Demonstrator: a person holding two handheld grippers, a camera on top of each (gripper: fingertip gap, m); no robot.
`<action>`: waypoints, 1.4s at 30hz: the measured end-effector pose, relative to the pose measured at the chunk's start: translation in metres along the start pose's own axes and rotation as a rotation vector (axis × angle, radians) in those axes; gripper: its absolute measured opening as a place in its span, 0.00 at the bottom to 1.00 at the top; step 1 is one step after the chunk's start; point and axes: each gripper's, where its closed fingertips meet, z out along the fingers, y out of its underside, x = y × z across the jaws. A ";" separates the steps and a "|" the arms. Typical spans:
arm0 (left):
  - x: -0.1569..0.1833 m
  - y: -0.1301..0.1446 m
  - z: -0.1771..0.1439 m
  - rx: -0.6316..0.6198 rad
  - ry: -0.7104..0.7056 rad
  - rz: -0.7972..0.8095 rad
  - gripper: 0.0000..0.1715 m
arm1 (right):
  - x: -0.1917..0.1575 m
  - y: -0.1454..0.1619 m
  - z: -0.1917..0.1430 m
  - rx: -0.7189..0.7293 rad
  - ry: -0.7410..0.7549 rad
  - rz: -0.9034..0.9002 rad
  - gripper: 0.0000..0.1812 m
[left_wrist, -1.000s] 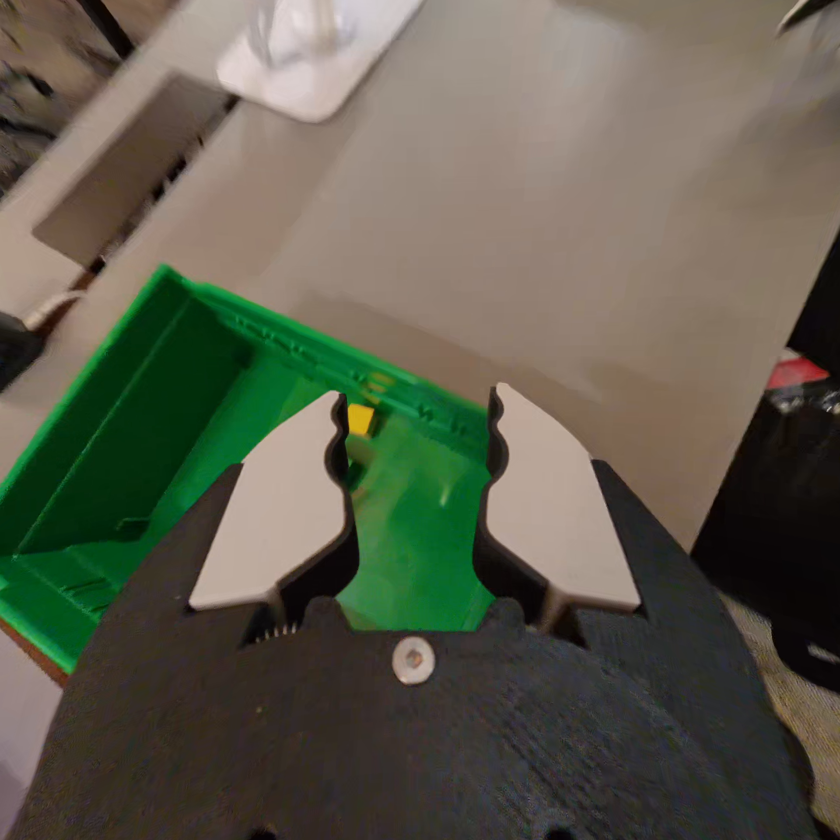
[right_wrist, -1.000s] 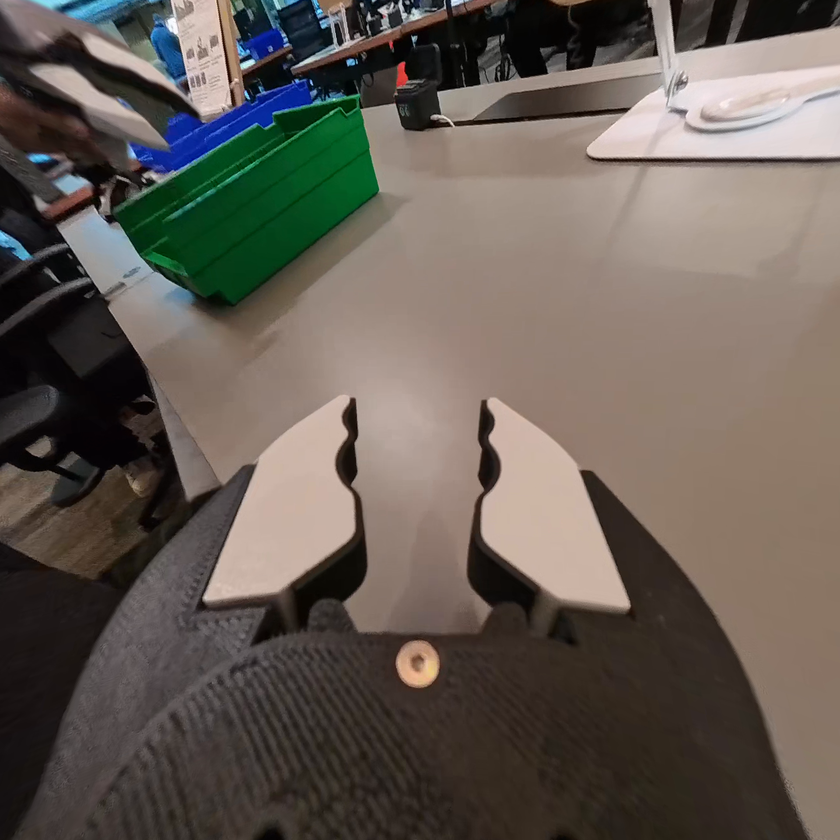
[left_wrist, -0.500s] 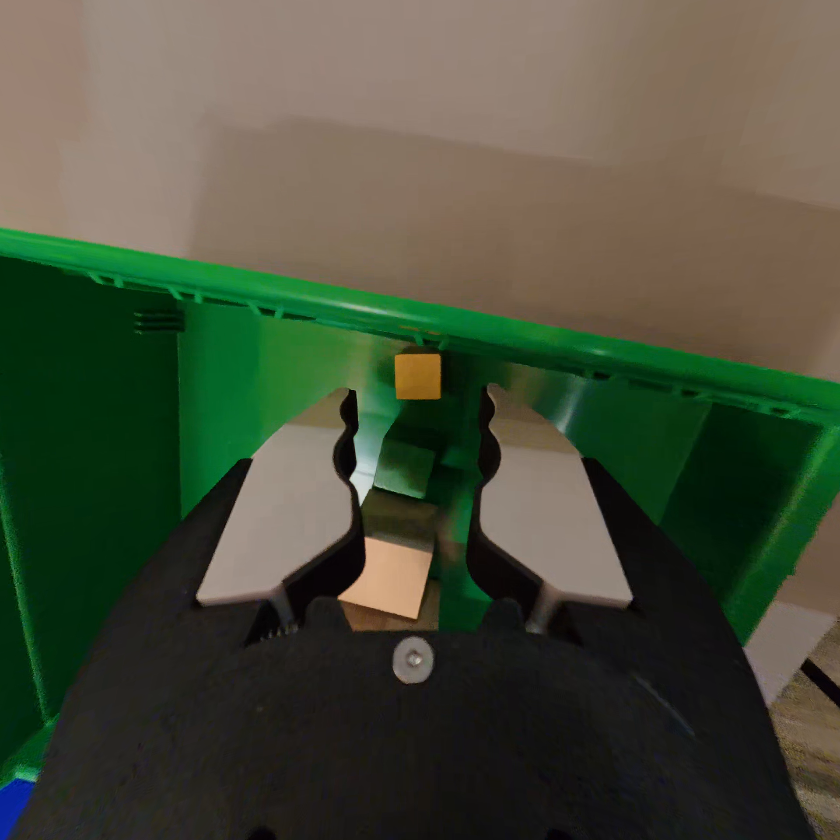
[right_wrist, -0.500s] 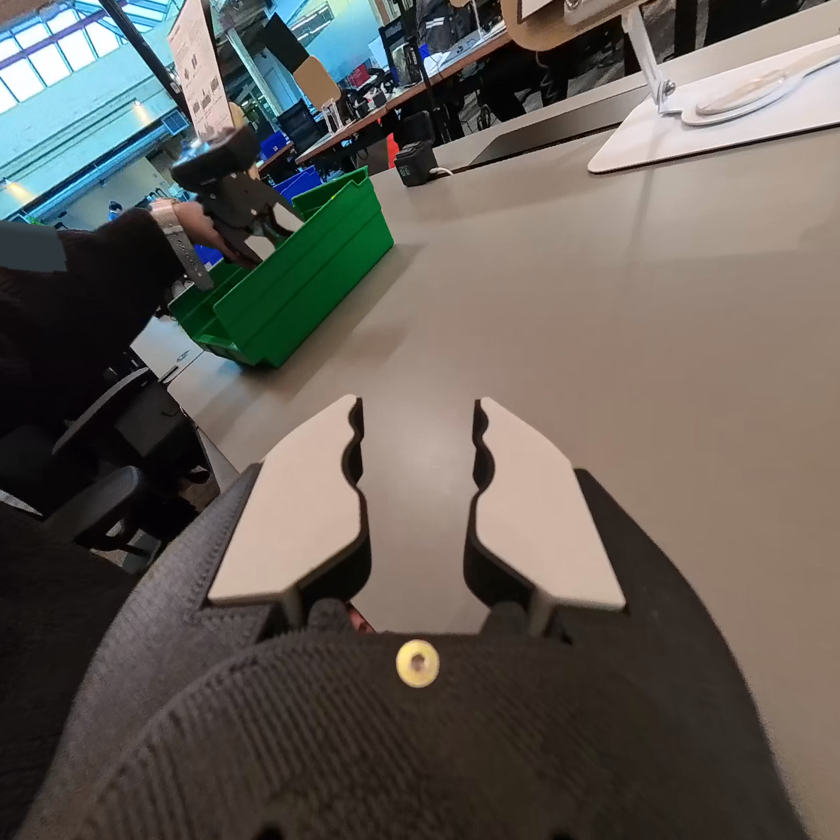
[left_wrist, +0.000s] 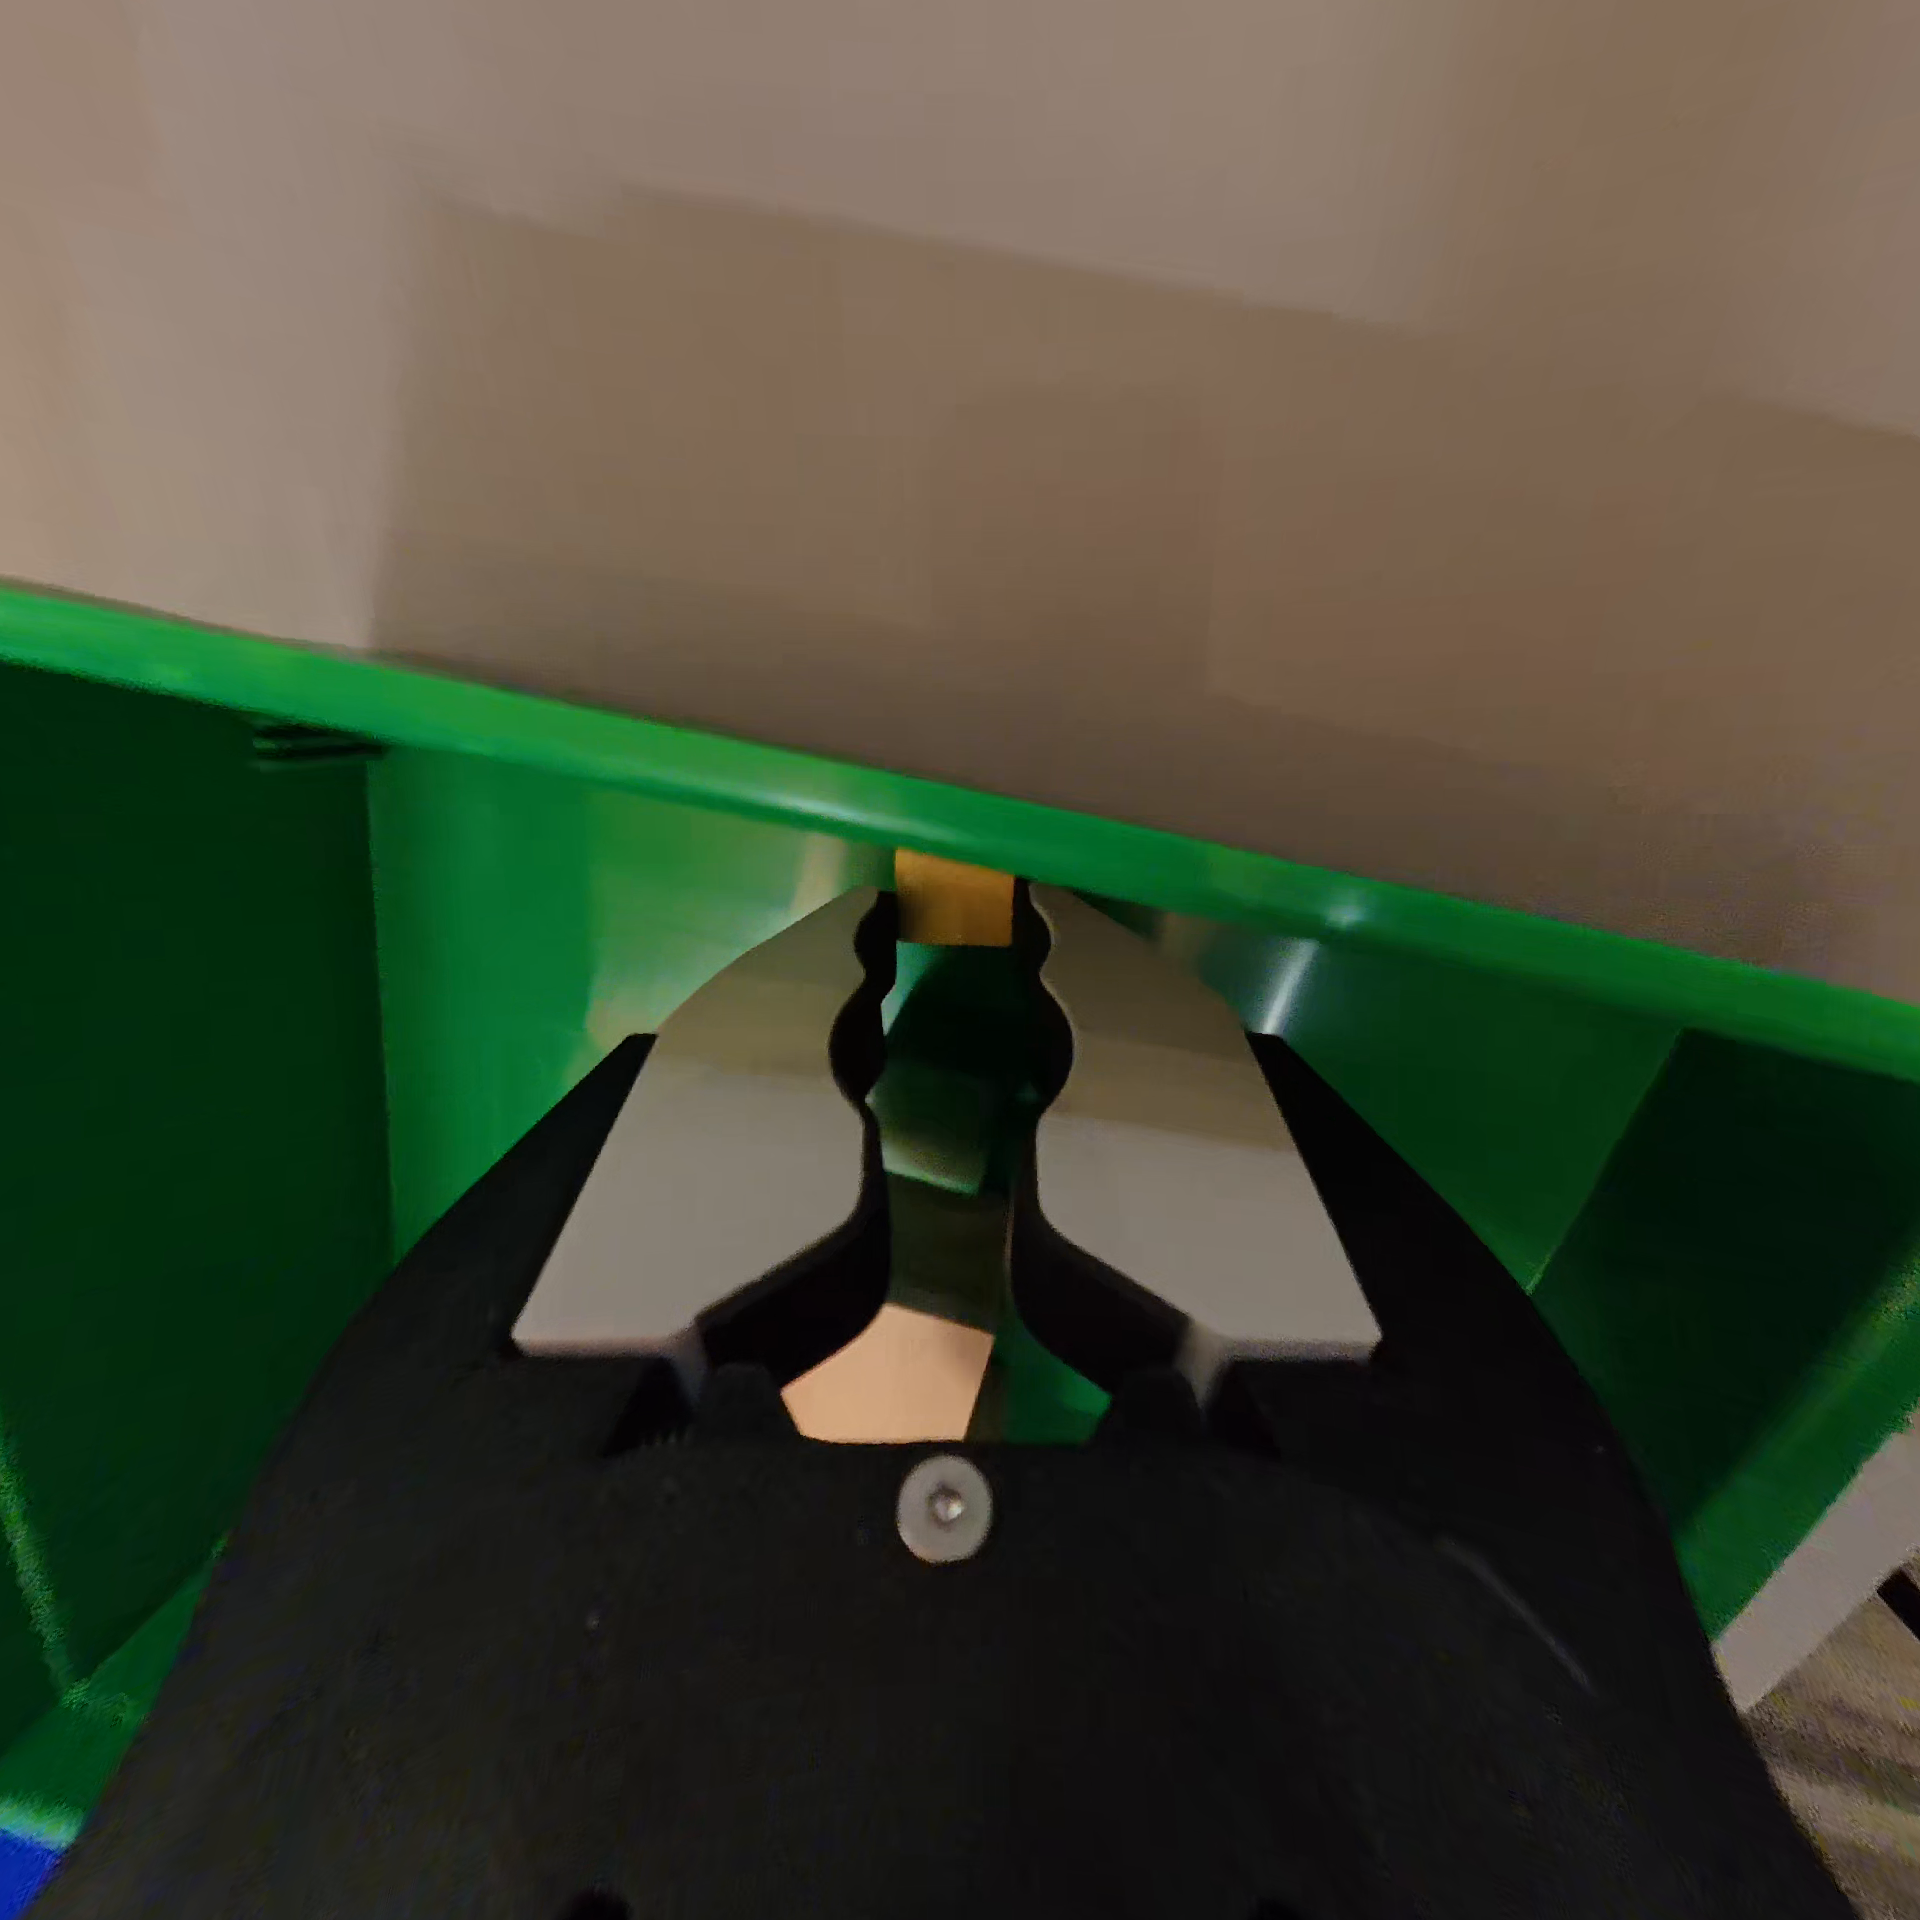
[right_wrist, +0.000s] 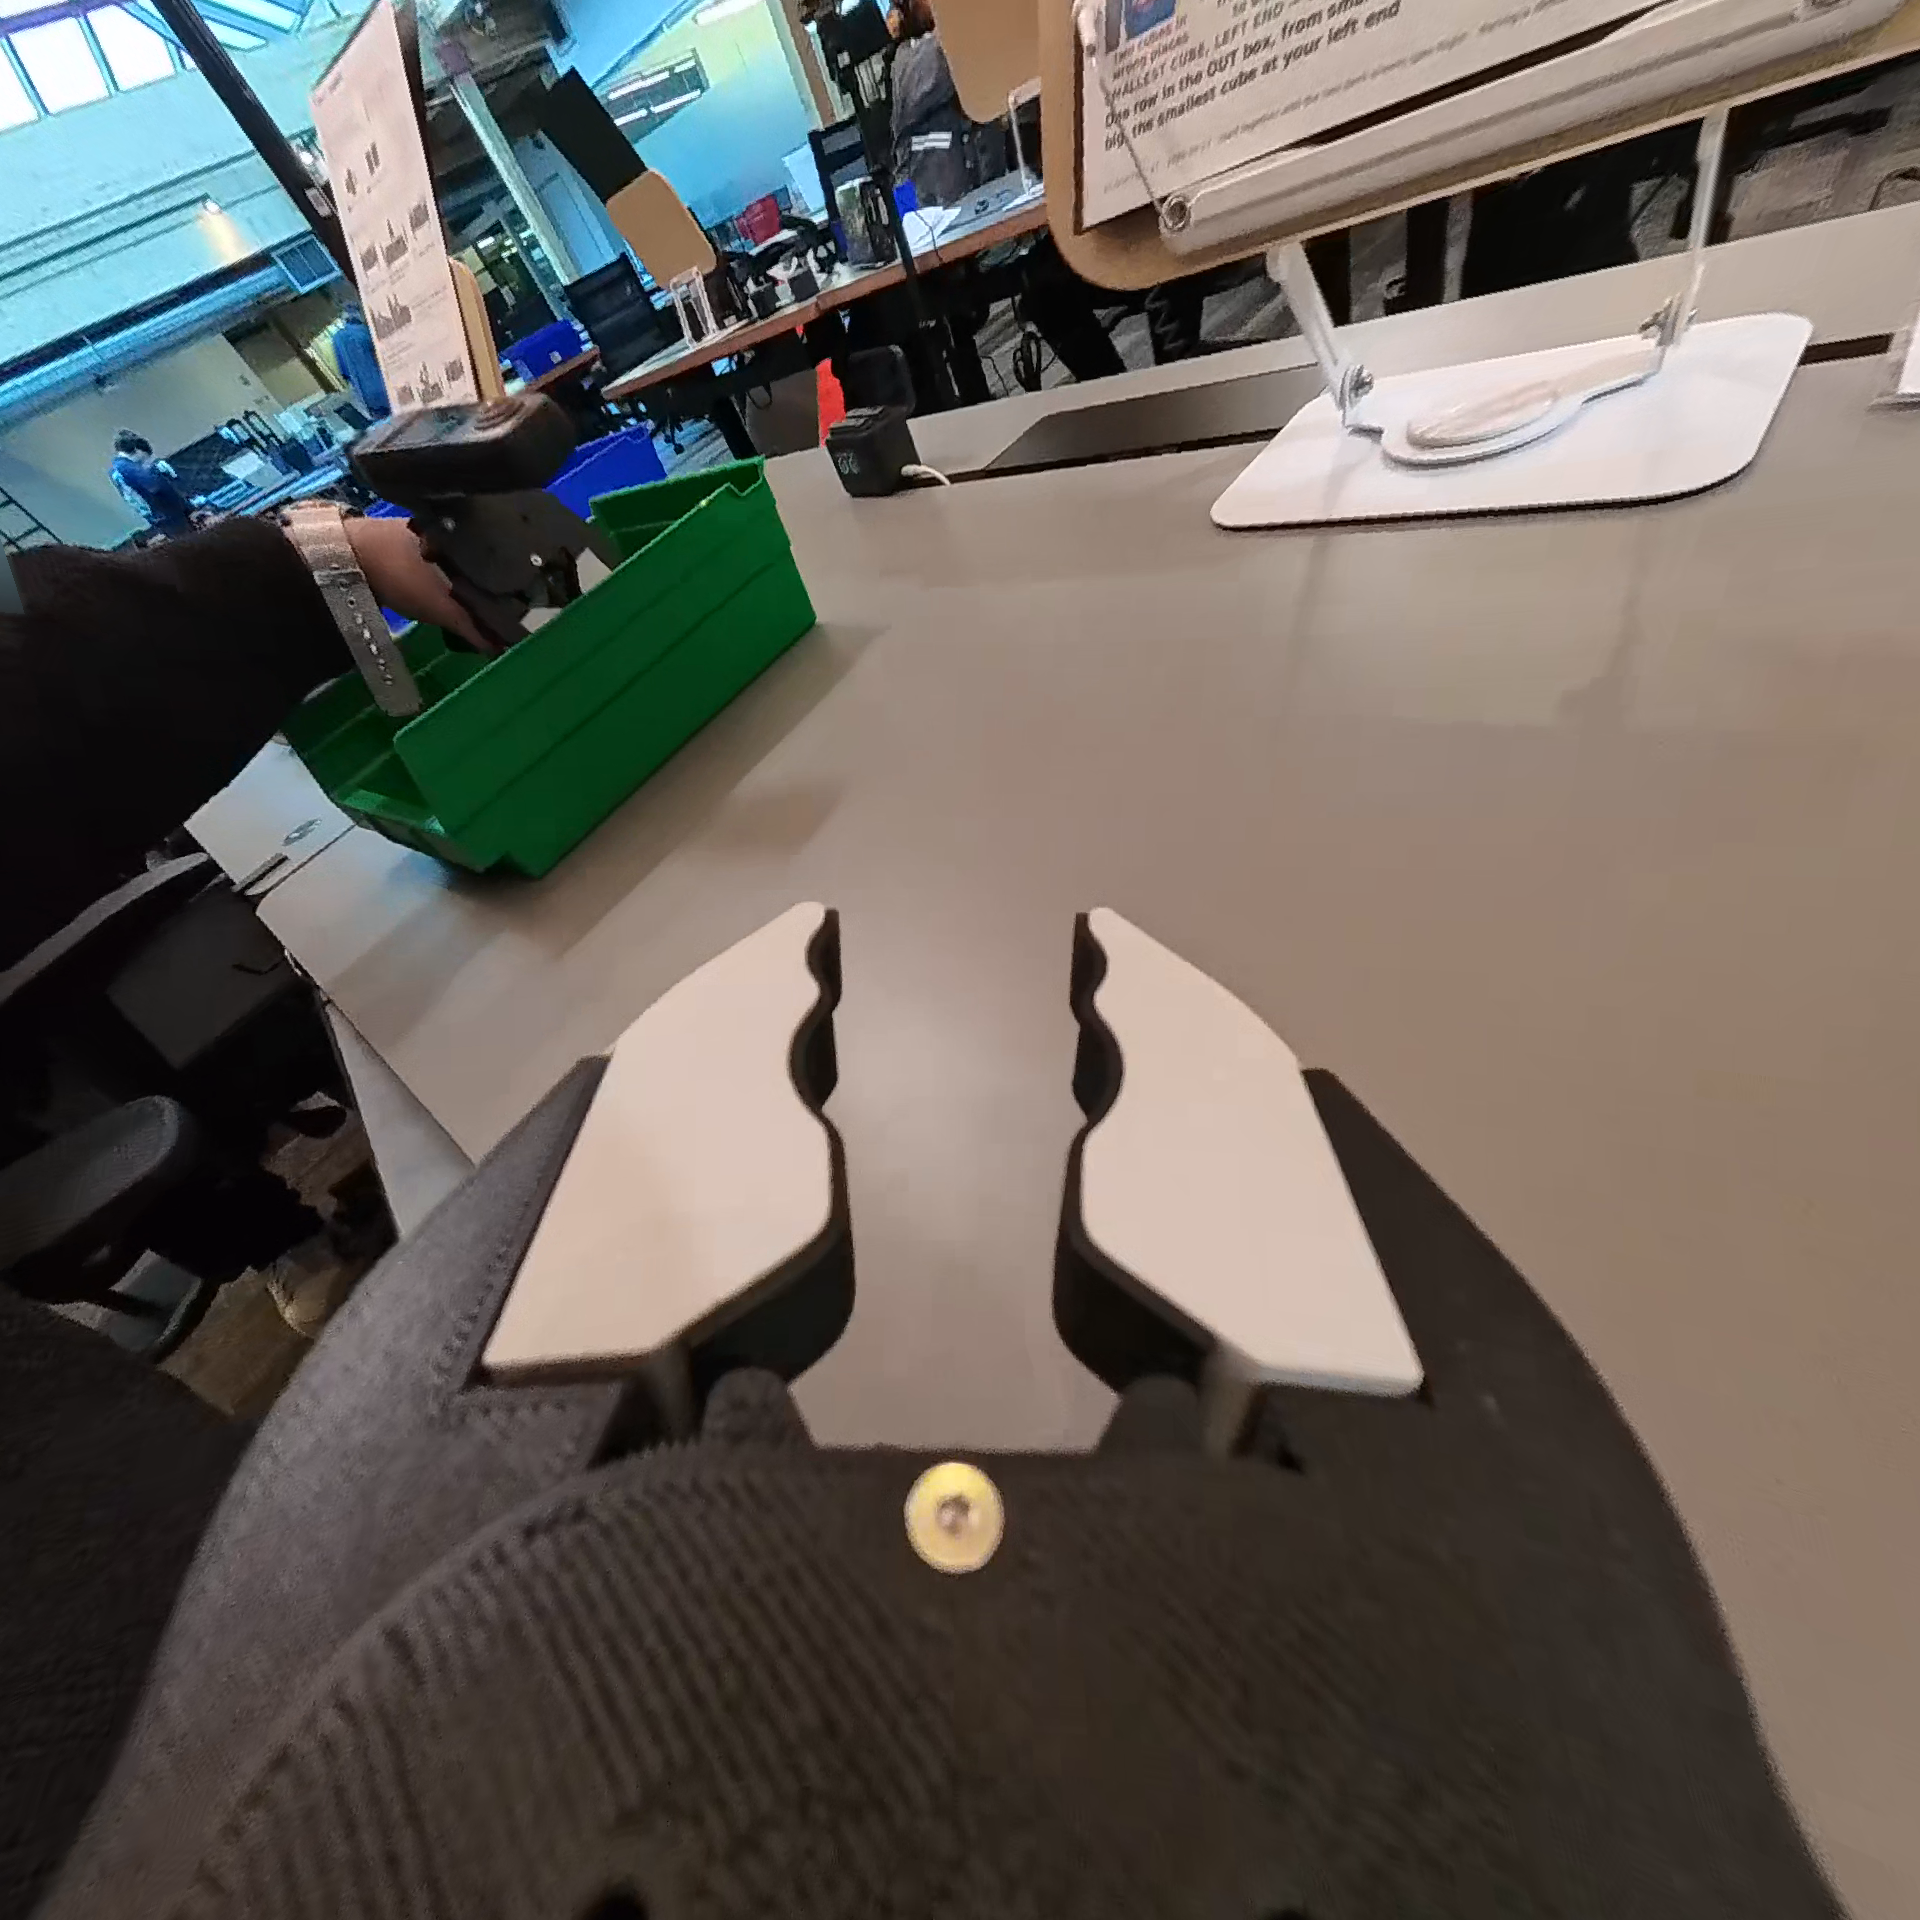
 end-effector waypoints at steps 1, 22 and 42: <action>-0.006 -0.002 -0.005 0.013 -0.036 -0.010 0.14 | 0.000 -0.001 -0.002 0.005 -0.006 0.008 0.24; 0.163 -0.264 -0.175 1.232 0.147 -0.485 0.13 | -0.080 -0.024 -0.002 0.117 -0.531 -0.015 0.22; 0.240 -0.309 -0.059 1.262 0.738 -0.596 0.12 | -0.059 0.016 0.007 -0.081 -0.623 0.291 0.17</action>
